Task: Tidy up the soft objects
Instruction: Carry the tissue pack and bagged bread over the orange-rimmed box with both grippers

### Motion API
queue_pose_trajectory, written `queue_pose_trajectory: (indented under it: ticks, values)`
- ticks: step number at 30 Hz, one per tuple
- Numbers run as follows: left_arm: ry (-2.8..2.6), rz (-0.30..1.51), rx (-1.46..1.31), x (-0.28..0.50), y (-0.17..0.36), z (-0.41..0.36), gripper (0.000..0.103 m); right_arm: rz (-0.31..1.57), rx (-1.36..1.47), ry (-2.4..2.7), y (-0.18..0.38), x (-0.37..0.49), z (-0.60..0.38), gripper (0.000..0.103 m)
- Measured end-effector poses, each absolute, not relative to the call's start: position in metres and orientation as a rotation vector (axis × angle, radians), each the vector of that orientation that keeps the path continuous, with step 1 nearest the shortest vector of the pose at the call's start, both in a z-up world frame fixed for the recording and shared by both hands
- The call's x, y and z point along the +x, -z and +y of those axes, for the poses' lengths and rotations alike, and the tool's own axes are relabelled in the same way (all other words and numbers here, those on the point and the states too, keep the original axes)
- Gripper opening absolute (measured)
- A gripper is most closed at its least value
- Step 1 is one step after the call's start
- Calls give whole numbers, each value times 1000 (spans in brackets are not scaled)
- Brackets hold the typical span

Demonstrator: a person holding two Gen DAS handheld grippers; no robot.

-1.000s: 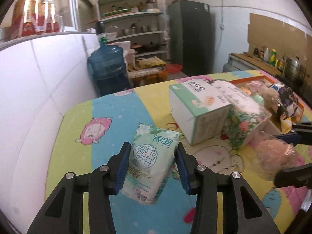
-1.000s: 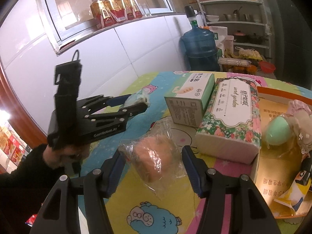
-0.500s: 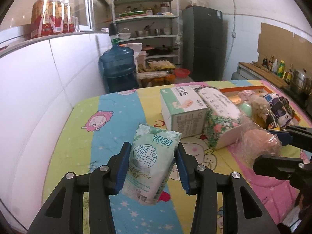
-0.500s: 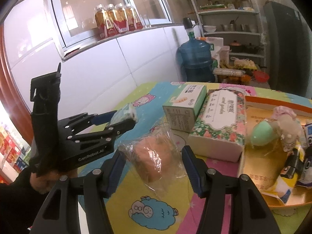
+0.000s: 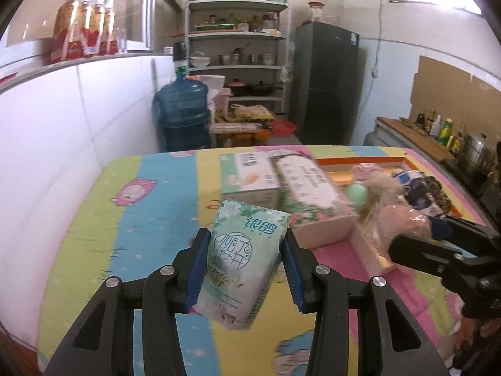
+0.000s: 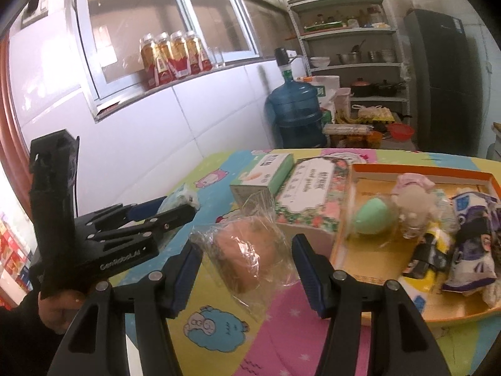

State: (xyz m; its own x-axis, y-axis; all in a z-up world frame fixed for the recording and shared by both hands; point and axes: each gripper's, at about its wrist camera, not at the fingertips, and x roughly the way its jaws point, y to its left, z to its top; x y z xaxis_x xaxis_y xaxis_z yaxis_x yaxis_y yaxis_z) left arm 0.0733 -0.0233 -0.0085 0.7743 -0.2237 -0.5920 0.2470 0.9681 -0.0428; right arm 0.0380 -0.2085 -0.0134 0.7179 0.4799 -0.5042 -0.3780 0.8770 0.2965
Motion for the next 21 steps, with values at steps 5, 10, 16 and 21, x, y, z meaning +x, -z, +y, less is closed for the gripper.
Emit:
queue_pose_trajectory:
  ticks: [5, 10, 16, 21]
  values:
    - [299, 630, 22, 68, 7, -53, 46, 584, 203, -440, 11, 31, -237, 59]
    - [343, 629, 28, 67, 6, -83, 46, 564, 224, -398, 11, 24, -268, 59]
    - [394, 631, 26, 69, 7, -119, 46, 530, 239, -352, 10, 20, -300, 59]
    - [431, 642, 25, 72, 12, -147, 46, 507, 262, -314, 9, 19, -326, 59]
